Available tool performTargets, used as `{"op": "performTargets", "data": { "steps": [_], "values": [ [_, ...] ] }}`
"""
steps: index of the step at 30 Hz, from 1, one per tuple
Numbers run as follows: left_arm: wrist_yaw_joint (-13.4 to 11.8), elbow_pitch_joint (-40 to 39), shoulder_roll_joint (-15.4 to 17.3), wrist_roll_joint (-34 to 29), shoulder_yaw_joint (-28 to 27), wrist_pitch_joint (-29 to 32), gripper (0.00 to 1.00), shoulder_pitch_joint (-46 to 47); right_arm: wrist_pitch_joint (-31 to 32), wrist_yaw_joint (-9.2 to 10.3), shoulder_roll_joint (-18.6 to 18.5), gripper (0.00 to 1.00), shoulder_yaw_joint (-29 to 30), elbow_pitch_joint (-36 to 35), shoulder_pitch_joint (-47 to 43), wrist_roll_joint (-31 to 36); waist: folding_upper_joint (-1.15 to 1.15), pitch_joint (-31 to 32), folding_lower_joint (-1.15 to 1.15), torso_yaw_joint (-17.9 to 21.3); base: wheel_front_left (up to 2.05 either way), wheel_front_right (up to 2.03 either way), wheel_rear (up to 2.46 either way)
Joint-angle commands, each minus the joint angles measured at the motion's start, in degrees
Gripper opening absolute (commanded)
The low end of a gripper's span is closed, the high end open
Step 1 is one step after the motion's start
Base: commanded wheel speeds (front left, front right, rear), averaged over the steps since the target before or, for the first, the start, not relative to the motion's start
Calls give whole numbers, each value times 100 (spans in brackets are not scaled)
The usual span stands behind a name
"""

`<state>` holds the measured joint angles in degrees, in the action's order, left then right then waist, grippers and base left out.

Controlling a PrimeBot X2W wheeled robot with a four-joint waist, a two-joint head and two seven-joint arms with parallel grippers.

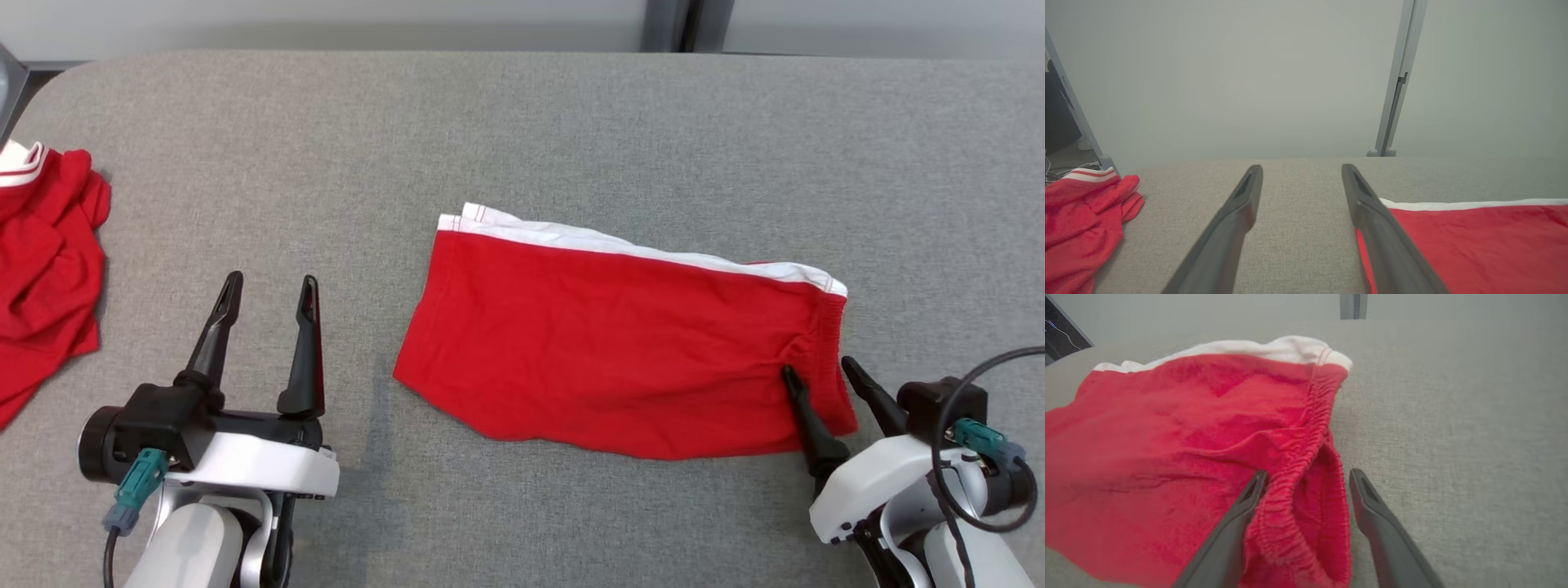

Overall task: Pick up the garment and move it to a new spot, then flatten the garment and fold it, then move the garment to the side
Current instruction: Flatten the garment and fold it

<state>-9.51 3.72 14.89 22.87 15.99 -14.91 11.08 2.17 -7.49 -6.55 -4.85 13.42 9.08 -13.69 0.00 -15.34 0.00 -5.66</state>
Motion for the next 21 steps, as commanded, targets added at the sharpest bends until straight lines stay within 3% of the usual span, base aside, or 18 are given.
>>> {"op": "performTargets", "data": {
  "steps": [1, 10, 11, 12, 13, 14, 21],
  "values": [
    [81, 18, -41, -84, -13, -22, 100, 142, -85, -1, -74, 100, -49, 173, 154, -62, 0, -80, 0, -33, 0, 0, 0],
    [272, 151, -210, -276, -90, -22, 100, 268, -309, -1, -135, 100, -412, 1195, 587, -526, 0, -254, 0, -6, 0, 0, 0],
    [292, 157, -215, -289, -109, -22, 100, 266, -307, -1, -154, 55, -481, 1266, 632, -570, 0, -260, 0, 4, 0, 0, 0],
    [297, 163, -215, -297, -126, -22, 100, 256, -305, -1, -156, 38, -548, 1341, 666, -649, 0, -264, 0, 17, 0, 0, 0],
    [300, 164, -219, -313, -149, -22, 100, 247, -317, -1, -173, 4, -614, 1394, 699, -695, 0, -268, 0, 31, 0, 0, 0],
    [318, 166, -219, -332, -162, -22, 100, 233, -346, -1, -191, 0, -659, 1431, 722, -735, 0, -271, 0, 48, 0, 0, 0],
    [346, 207, -238, -457, -244, -22, 100, 202, -562, 14, -416, 0, -686, 1513, 817, -1073, 0, -262, 0, 175, 0, 0, 0]
  ]
}}
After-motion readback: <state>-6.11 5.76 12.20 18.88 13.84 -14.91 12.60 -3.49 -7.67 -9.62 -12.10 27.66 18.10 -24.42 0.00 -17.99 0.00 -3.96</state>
